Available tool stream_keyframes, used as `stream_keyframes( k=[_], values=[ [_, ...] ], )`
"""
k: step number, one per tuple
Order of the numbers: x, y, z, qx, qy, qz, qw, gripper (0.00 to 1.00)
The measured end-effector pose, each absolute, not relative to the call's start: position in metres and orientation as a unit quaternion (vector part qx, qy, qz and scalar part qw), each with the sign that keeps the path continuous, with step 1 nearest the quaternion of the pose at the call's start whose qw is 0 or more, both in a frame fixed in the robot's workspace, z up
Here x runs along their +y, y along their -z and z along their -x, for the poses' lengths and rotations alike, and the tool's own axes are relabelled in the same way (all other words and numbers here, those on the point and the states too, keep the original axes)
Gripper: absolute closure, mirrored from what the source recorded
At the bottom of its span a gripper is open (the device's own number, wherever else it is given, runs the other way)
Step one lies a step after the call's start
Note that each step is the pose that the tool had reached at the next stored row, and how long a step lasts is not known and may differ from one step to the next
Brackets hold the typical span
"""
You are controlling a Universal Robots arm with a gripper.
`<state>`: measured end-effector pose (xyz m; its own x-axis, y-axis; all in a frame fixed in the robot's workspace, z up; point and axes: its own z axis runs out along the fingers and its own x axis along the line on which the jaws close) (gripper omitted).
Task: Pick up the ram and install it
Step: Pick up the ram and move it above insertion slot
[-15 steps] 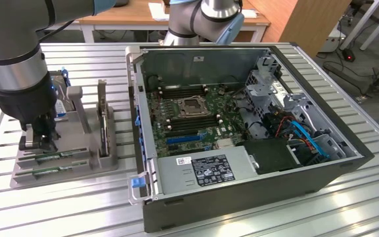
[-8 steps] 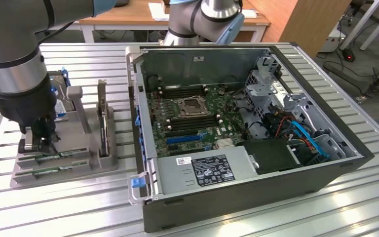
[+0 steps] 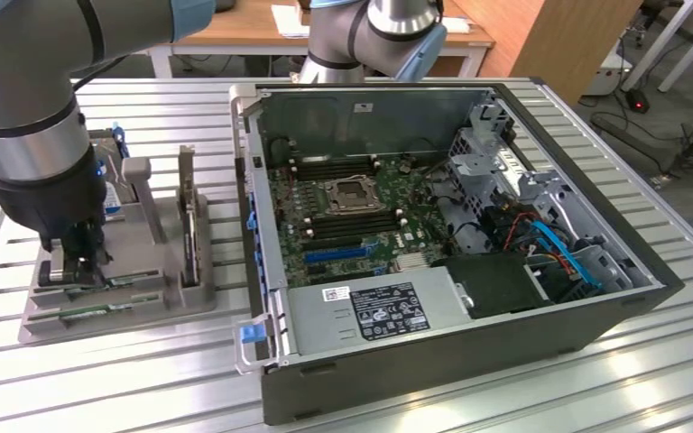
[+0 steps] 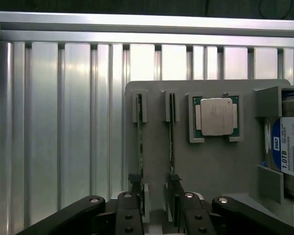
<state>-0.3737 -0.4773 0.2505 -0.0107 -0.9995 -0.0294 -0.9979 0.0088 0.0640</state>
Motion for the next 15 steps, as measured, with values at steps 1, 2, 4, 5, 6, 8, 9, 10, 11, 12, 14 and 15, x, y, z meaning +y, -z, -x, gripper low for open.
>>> stream_keyframes(
  k=[1, 2, 4, 5, 6, 8, 9, 10, 11, 12, 14, 15],
  values=[
    [-0.4773, -0.2505, 0.3737, -0.710, 0.033, -0.703, 0.012, 0.65],
    [-0.4773, -0.2505, 0.3737, -0.710, 0.033, -0.703, 0.012, 0.65],
    [-0.4788, -0.2504, 0.3736, -0.710, 0.033, -0.703, 0.012, 0.65],
    [-0.4798, -0.2505, 0.3736, -0.710, 0.033, -0.703, 0.012, 0.65],
    [-0.4805, -0.2505, 0.3737, -0.710, 0.033, -0.703, 0.012, 0.65],
    [-0.4815, -0.2504, 0.3737, -0.710, 0.033, -0.703, 0.012, 0.65],
    [-0.4817, -0.2502, 0.3737, -0.710, 0.033, -0.703, 0.012, 0.65],
    [-0.4817, -0.2491, 0.3737, -0.710, 0.033, -0.703, 0.012, 0.65],
    [-0.4818, -0.2476, 0.3737, -0.710, 0.033, -0.703, 0.012, 0.65],
    [-0.4818, -0.2459, 0.3737, -0.710, 0.033, -0.703, 0.012, 0.65],
    [-0.4819, -0.2429, 0.3737, -0.710, 0.033, -0.703, 0.012, 0.65],
    [-0.4819, -0.2414, 0.3737, -0.710, 0.033, -0.703, 0.012, 0.65]
  ],
)
